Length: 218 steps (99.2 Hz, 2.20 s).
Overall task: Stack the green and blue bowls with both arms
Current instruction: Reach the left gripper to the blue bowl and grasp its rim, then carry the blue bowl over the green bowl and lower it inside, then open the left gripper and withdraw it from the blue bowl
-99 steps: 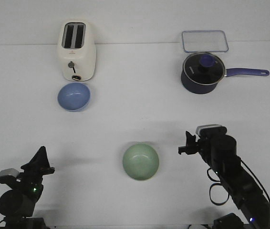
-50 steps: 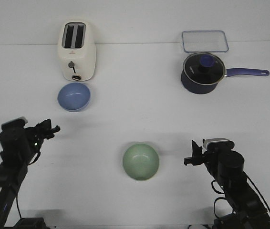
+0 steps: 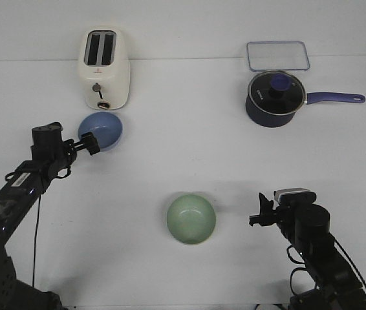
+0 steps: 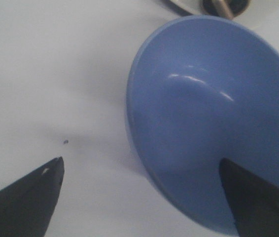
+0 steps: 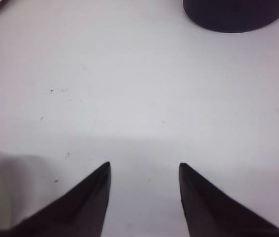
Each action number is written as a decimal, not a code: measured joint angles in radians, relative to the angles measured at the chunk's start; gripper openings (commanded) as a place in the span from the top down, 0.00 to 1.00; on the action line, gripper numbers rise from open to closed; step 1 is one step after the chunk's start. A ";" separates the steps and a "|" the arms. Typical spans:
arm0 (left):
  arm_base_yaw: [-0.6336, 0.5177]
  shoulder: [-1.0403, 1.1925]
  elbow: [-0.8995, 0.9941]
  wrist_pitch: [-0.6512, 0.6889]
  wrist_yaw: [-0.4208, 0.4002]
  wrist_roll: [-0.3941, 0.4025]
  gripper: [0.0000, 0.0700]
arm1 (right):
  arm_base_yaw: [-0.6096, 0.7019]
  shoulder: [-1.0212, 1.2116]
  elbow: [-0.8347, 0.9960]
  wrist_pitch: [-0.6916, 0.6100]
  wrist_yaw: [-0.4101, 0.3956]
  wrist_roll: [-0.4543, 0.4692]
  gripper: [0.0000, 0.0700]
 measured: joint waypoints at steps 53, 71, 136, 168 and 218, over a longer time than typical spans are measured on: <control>0.001 0.068 0.106 -0.060 0.132 0.001 0.98 | 0.000 0.000 0.000 -0.034 0.000 0.000 0.60; -0.025 -0.096 0.106 -0.198 0.216 0.046 0.98 | 0.000 0.000 0.000 -0.037 0.000 0.000 0.60; -0.575 -0.382 -0.151 -0.175 0.330 0.102 0.98 | 0.000 0.000 0.000 -0.043 0.000 0.000 0.60; -0.690 -0.278 -0.151 -0.084 0.201 0.100 0.50 | 0.000 0.000 0.000 -0.043 0.000 0.000 0.60; -0.581 -0.560 -0.151 -0.106 -0.108 0.196 0.98 | 0.000 -0.004 0.000 0.003 0.007 -0.009 1.00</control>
